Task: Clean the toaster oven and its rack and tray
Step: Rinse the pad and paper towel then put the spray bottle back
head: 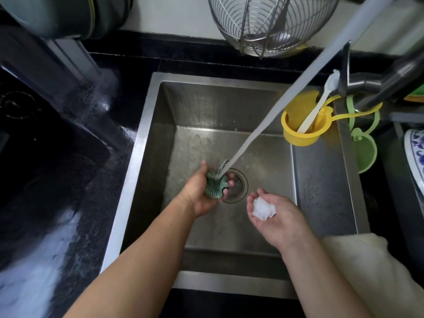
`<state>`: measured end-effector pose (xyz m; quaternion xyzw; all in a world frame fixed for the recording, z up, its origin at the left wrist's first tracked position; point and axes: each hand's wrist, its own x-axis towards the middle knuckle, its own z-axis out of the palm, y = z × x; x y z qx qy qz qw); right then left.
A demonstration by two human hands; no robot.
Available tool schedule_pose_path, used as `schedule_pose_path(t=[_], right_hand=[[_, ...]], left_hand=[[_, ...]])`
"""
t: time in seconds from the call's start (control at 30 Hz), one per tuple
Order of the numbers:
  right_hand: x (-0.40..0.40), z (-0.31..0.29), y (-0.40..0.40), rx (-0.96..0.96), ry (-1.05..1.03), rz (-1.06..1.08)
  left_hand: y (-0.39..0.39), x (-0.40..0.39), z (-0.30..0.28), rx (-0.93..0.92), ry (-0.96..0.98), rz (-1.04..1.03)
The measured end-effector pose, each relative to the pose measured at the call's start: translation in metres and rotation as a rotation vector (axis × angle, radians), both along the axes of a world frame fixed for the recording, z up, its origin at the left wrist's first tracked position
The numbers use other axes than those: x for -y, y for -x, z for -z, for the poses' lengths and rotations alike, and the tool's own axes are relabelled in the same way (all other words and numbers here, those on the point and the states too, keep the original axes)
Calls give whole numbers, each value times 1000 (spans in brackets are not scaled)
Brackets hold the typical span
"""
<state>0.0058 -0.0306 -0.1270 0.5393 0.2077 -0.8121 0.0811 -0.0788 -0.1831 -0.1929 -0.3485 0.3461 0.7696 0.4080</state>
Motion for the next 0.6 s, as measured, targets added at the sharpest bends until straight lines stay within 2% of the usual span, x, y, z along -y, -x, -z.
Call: schedule_pose_path(t=[0.17, 0.3, 0.47, 0.6], right_hand=[[2, 0, -2, 3, -1, 0], [0, -1, -3, -2, -1, 10], [-2, 1, -4, 5, -2, 8], [-5, 2, -5, 13, 1, 15]], left_hand=[[-4, 4, 0, 90, -57, 68], [-5, 3, -1, 62, -29, 94], [0, 2, -4, 25, -238, -136], [2, 9, -9, -42, -234, -207]])
